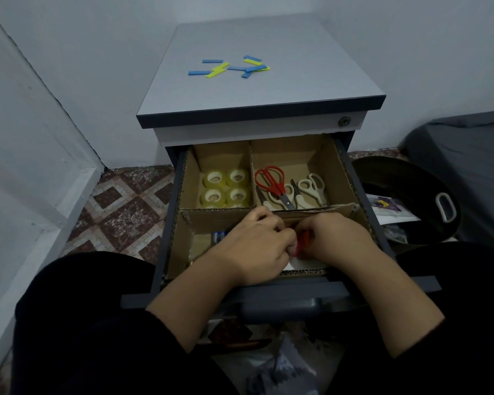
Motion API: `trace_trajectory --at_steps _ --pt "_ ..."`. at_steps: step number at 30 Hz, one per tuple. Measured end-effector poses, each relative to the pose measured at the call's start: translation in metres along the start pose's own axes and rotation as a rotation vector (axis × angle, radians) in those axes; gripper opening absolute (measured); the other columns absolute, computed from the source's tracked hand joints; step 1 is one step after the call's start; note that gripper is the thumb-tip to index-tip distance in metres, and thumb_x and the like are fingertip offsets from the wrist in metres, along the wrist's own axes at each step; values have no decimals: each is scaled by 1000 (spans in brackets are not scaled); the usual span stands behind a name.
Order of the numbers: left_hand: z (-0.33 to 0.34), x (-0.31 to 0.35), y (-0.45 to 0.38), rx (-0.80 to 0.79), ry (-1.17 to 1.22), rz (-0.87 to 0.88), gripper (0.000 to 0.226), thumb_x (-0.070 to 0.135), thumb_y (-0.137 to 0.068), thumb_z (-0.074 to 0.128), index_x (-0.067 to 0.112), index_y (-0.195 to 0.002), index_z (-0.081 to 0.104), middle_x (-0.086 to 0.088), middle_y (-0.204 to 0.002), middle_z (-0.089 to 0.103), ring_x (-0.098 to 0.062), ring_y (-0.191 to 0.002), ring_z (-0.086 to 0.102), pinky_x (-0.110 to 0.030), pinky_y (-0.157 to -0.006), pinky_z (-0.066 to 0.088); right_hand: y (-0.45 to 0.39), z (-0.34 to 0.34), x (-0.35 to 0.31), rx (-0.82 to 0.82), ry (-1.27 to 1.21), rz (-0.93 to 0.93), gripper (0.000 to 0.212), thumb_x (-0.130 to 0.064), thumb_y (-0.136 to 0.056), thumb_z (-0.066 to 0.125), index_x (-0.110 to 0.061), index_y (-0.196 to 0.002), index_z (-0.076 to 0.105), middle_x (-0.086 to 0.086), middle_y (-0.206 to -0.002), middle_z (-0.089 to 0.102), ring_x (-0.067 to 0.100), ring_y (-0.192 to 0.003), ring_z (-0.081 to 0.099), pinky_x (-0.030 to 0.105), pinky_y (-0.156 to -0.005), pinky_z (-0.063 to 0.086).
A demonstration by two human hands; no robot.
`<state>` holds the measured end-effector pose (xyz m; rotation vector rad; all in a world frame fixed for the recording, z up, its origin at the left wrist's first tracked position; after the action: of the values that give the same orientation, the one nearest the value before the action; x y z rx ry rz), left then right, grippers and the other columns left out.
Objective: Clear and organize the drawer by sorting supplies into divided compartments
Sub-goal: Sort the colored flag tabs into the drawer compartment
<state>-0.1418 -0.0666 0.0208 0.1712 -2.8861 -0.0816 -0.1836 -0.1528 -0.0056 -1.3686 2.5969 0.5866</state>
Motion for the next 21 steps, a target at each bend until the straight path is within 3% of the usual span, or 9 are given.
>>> trace_trajectory --at_steps 7,14,21 --pt "0 1 0 10 27 1 23 26 -94 38 28 -105 58 2 -120 51 -16 -122 27 -28 -112 10 -1 0 -2 26 16 -25 17 -41 -77 69 -38 -94 69 -12 -75 51 15 -86 59 25 -66 42" --pt "-4 1 2 52 101 16 21 23 -91 42 27 -105 56 4 -118 50 -15 -119 28 -27 -110 14 1 -7 11 34 -27 21 26 -40 -78 68 -46 -103 68 -9 -99 65 14 -96 60 25 -72 46" --pt "-1 6 1 29 18 47 22 28 -95 39 27 -109 55 0 -120 49 -13 -119 22 -26 -109 6 0 -2 7 5 9 35 26 -42 -80 65 -44 -106 67 -8 -91 62 15 -90 60 27 -70 49"
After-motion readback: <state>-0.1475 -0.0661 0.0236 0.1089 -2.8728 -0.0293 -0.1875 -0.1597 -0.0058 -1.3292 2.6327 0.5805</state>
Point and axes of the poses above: each hand's wrist, its own y-axis away from the middle knuckle, its own z-axis out of the palm, x = y × z, the point moved 9 cm from there along -y, towards the middle knuckle
